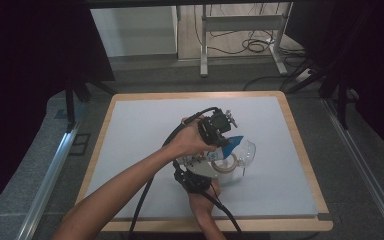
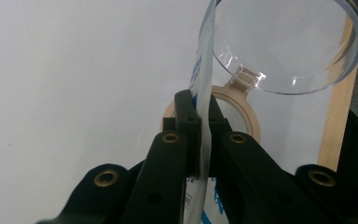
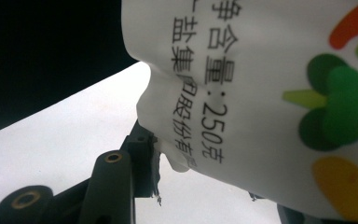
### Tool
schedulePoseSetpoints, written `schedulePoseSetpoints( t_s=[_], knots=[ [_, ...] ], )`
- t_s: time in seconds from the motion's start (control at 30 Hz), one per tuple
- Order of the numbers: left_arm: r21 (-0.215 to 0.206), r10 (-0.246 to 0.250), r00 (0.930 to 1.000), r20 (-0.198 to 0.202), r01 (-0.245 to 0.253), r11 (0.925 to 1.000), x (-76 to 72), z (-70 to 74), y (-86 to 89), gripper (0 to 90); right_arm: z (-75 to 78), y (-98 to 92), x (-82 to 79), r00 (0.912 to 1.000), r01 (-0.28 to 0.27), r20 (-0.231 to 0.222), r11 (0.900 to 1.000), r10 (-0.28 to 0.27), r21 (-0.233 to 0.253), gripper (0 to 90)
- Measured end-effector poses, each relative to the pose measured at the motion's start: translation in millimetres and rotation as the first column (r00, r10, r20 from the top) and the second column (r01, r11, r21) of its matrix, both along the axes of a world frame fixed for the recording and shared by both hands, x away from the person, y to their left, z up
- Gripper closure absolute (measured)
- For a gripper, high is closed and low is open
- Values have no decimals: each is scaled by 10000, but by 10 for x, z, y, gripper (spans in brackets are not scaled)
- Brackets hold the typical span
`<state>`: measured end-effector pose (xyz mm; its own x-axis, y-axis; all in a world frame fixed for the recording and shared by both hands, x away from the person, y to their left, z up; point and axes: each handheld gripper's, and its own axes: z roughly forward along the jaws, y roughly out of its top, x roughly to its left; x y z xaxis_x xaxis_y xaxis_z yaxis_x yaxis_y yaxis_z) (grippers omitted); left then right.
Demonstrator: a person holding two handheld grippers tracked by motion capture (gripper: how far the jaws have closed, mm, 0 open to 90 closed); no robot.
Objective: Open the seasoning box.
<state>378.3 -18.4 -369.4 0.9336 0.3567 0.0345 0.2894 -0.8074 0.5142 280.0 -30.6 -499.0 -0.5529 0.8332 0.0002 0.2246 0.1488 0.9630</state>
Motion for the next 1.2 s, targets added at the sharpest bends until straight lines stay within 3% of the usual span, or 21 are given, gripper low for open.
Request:
schedulePoseSetpoints(
  t_s=[1.2],
  knots=[
    [226, -68, 10000, 57, 67, 9997, -7, 18, -46, 900, 14, -8, -1, 10000, 42, 47, 9997, -44, 249, 547]
  ],
)
